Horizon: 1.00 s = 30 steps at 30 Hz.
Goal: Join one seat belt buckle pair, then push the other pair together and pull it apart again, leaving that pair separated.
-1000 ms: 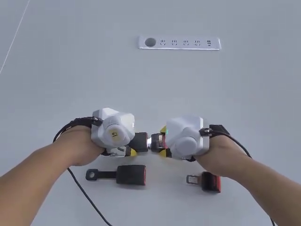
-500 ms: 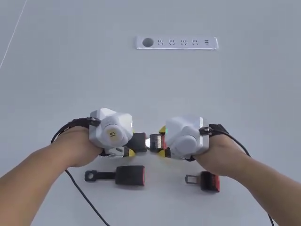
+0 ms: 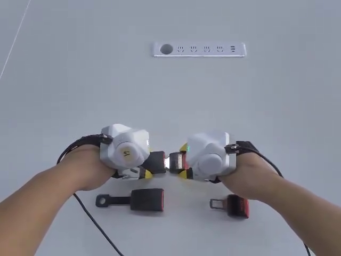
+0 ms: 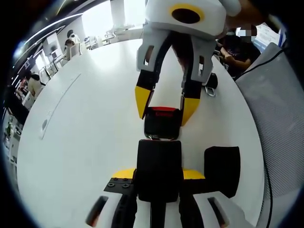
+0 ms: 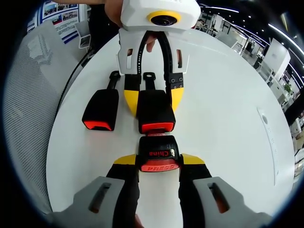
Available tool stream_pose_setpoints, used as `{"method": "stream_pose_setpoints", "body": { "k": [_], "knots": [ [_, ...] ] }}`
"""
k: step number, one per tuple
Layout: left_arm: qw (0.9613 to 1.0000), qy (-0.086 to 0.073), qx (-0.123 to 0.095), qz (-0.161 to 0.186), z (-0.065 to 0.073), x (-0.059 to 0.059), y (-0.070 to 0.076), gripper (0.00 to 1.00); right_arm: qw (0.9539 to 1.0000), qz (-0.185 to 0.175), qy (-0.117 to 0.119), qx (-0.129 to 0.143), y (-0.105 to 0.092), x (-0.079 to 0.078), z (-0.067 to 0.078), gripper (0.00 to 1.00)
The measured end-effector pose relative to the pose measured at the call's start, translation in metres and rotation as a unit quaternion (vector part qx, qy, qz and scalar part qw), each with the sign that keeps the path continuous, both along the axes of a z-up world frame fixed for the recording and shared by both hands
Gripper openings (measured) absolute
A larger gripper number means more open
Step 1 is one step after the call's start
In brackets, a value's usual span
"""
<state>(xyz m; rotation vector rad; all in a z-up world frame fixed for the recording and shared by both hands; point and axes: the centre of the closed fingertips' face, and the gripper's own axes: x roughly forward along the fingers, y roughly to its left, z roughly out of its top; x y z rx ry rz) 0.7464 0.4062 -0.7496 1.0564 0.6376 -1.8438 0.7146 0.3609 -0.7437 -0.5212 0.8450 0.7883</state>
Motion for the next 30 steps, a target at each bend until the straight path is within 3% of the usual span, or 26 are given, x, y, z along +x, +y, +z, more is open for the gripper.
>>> {"method": "stream_pose_setpoints", "body": {
  "k": [9,23,26,28,29,30],
  "knots": [
    [0.9999,-0.010,0.009,0.003,0.000,0.000,0.000,0.34,1.0000,-0.005,0.001,0.001,0.000,0.001,-0.001,0.30],
    [0.9992,-0.011,0.013,0.037,0.001,0.005,0.002,0.38,0.9996,-0.020,-0.005,0.021,0.001,0.003,0.002,0.33],
    [0.9989,-0.017,0.006,0.044,0.003,0.007,0.004,0.43,0.9990,-0.034,-0.004,0.028,0.000,0.002,0.002,0.33],
    [0.9984,-0.011,-0.002,0.055,0.005,0.007,0.003,0.43,0.9987,-0.040,-0.002,0.032,-0.001,0.001,0.003,0.35],
    [0.9972,-0.002,-0.014,0.074,0.010,0.006,0.002,0.44,0.9984,-0.043,-0.009,0.036,-0.001,0.000,0.007,0.35],
    [0.9969,-0.004,-0.019,0.076,0.013,0.006,0.002,0.46,0.9980,-0.046,-0.016,0.039,-0.001,0.001,0.009,0.34]
  ]
}}
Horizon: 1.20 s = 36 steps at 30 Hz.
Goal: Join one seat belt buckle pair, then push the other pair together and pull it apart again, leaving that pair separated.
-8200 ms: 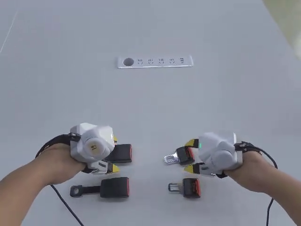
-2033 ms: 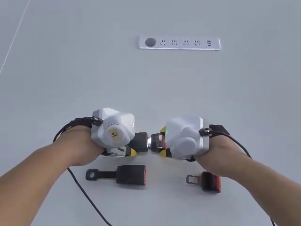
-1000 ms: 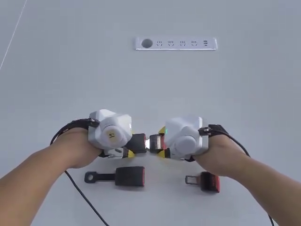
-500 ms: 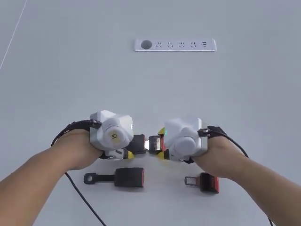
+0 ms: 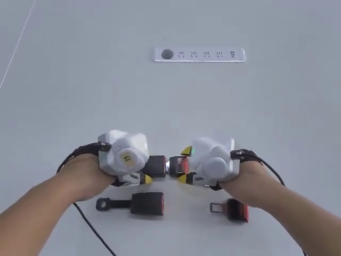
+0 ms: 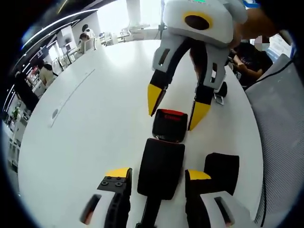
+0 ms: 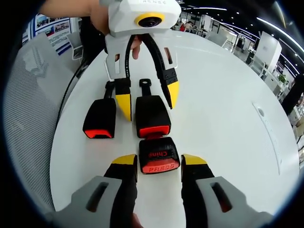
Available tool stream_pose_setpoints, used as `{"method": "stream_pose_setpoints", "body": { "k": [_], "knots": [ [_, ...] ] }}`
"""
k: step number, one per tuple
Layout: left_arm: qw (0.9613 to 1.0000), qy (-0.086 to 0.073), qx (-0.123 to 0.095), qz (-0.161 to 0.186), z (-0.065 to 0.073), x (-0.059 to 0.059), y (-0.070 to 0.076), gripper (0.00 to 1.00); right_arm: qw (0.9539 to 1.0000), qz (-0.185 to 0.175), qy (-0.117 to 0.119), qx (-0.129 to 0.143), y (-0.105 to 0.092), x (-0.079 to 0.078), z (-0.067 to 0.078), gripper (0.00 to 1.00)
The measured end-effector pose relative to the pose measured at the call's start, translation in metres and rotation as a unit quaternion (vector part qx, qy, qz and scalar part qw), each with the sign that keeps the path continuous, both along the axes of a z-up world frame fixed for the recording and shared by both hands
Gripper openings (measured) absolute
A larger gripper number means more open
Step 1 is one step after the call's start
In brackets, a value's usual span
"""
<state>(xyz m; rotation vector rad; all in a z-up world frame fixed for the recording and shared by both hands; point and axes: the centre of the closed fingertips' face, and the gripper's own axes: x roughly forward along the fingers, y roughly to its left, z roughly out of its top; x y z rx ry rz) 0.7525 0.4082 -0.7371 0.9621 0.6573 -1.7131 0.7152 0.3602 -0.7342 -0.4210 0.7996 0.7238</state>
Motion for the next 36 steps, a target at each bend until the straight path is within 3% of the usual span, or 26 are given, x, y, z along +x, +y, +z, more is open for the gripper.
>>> {"method": "stream_pose_setpoints", "body": {
  "k": [3,9,12,18,23,30,36],
  "knots": [
    [0.9998,-0.007,-0.012,0.012,0.008,-0.002,0.004,0.50,1.0000,-0.007,-0.001,0.005,0.000,-0.003,0.004,0.35],
    [0.9992,-0.003,-0.022,0.032,0.021,-0.007,0.019,0.51,0.9991,-0.026,-0.012,0.031,0.004,-0.016,0.018,0.36],
    [0.9984,-0.001,-0.031,0.048,0.026,-0.009,0.031,0.54,0.9991,-0.024,-0.023,0.025,0.005,-0.025,0.024,0.39],
    [0.9942,0.004,-0.042,0.099,0.033,-0.008,0.061,0.63,0.9981,-0.049,-0.032,0.022,-0.001,-0.045,0.035,0.46],
    [0.9906,0.000,-0.049,0.128,0.036,-0.008,0.093,0.78,0.9956,-0.085,-0.031,0.024,-0.016,-0.074,0.043,0.52],
    [0.9847,0.007,-0.076,0.157,0.043,-0.012,0.115,0.86,0.9900,-0.132,-0.037,0.030,-0.033,-0.103,0.048,0.60],
    [0.9785,0.012,-0.084,0.188,0.043,-0.011,0.139,0.91,0.9879,-0.147,-0.039,0.029,-0.037,-0.125,0.051,0.65]
  ]
}}
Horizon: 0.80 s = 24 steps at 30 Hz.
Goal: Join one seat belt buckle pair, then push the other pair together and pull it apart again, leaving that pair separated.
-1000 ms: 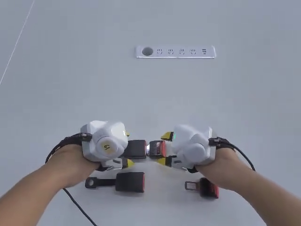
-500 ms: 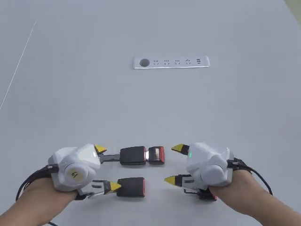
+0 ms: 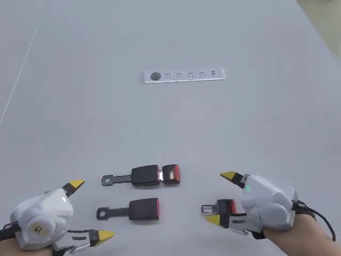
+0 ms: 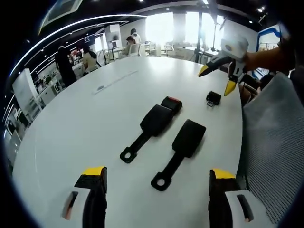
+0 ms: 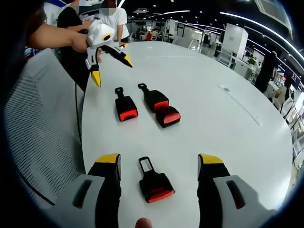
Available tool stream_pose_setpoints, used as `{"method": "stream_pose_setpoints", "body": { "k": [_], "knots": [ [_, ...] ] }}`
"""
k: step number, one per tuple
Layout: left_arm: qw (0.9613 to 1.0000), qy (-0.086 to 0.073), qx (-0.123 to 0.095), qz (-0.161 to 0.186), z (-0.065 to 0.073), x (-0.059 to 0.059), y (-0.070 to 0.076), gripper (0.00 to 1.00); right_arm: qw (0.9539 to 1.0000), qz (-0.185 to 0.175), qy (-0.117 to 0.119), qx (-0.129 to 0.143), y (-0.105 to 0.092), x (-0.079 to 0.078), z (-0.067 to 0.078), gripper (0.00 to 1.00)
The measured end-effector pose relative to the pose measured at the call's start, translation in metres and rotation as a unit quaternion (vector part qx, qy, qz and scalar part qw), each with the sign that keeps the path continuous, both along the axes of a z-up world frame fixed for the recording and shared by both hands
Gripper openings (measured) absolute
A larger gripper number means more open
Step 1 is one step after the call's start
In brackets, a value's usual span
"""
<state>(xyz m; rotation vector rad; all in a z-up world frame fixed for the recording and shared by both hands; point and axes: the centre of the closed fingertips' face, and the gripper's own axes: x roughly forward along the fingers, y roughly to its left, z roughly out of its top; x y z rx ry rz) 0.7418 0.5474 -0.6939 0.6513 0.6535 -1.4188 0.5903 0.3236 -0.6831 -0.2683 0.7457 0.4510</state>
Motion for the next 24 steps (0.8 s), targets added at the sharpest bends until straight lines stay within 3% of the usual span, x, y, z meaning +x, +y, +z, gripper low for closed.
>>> {"method": "stream_pose_setpoints", "body": {
  "k": [4,5,8,12,16,20,24],
  "knots": [
    [0.9996,0.008,-0.002,0.025,-0.002,0.003,0.015,0.99,0.9999,-0.014,-0.001,-0.001,-0.004,-0.012,0.002,0.69],
    [0.9994,0.016,-0.002,0.032,-0.003,0.002,0.020,1.00,0.9999,-0.017,-0.003,-0.002,-0.005,-0.015,0.003,0.71],
    [0.9991,0.014,-0.003,0.040,-0.003,0.001,0.028,1.00,0.9997,-0.022,-0.011,-0.004,-0.007,-0.018,0.006,0.73],
    [0.9983,0.024,0.000,0.053,-0.006,-0.002,0.038,1.00,0.9993,-0.036,-0.014,-0.002,-0.008,-0.025,0.005,0.79],
    [0.9987,0.018,0.004,0.047,-0.009,-0.007,0.043,1.00,0.9988,-0.046,-0.014,0.005,-0.006,-0.032,0.002,0.88],
    [0.9983,0.018,-0.007,0.054,-0.007,-0.007,0.047,1.00,0.9980,-0.059,-0.019,0.009,-0.008,-0.035,0.002,0.97],
    [0.9978,0.020,-0.013,0.062,-0.006,-0.007,0.049,1.00,0.9970,-0.072,-0.020,0.019,-0.010,-0.036,0.001,0.99]
  ]
}}
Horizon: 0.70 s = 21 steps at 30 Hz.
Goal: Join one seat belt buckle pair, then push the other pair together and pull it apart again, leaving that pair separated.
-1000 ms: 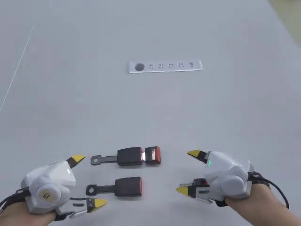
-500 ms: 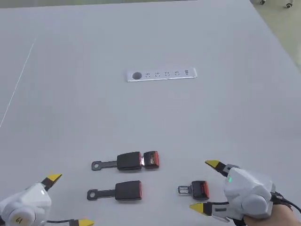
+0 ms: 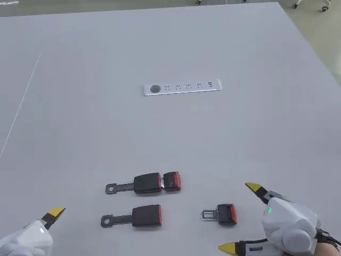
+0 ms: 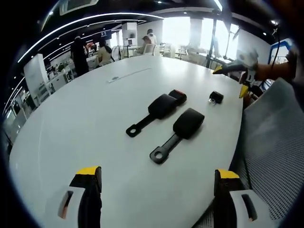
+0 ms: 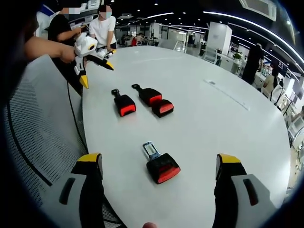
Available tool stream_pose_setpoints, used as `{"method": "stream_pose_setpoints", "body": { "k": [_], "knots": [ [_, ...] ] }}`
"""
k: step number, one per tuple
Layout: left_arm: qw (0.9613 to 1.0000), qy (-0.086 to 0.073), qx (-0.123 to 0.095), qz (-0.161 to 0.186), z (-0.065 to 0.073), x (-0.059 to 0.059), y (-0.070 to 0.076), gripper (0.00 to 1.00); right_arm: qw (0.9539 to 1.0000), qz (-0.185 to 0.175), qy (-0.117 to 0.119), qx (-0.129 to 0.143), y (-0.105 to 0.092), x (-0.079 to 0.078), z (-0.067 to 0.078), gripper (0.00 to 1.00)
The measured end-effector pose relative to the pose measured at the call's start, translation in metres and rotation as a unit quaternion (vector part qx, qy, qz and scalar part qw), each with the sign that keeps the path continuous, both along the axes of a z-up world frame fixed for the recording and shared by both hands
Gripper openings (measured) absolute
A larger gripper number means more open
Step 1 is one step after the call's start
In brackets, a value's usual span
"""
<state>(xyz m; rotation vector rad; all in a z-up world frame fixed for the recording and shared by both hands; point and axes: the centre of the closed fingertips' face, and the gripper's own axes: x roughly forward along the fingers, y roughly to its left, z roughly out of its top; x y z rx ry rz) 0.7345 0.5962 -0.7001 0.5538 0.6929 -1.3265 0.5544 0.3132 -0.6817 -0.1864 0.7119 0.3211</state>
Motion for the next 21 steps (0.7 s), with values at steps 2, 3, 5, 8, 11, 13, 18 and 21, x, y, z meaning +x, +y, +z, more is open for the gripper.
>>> {"method": "stream_pose_setpoints", "body": {
  "k": [2,3,5,8,11,13,18,21],
  "knots": [
    [1.0000,-0.001,-0.003,0.002,0.0016,-0.0017,0.0008,1.00,1.0000,-0.006,0.003,0.000,-0.0018,-0.0005,0.0007,0.99],
    [1.0000,0.000,-0.003,0.002,0.0027,-0.0030,0.0004,1.00,1.0000,-0.008,0.003,0.001,-0.0022,-0.0003,0.0010,0.99],
    [1.0000,-0.002,-0.002,0.001,0.0027,-0.0038,0.0008,1.00,0.9999,-0.010,0.002,0.001,-0.0040,0.0002,0.0012,0.99],
    [1.0000,-0.004,0.000,0.000,0.0029,-0.0050,0.0015,1.00,0.9999,-0.012,0.000,0.002,-0.0046,0.0016,0.0030,0.99],
    [1.0000,-0.006,-0.002,0.001,0.0043,-0.0057,0.0001,1.00,0.9999,-0.010,0.001,0.001,-0.0038,0.0021,0.0028,0.99],
    [1.0000,-0.007,-0.003,0.002,0.0048,-0.0053,-0.0002,1.00,1.0000,-0.009,0.000,0.001,-0.0027,0.0026,0.0034,0.99],
    [0.9999,-0.010,-0.005,0.004,0.0058,-0.0053,-0.0003,1.00,1.0000,-0.006,0.002,0.004,0.0009,0.0032,0.0041,0.99],
    [0.9999,-0.007,-0.008,0.002,0.0058,-0.0072,-0.0007,1.00,1.0000,-0.008,0.000,0.004,0.0001,0.0038,0.0047,0.99]
  ]
}}
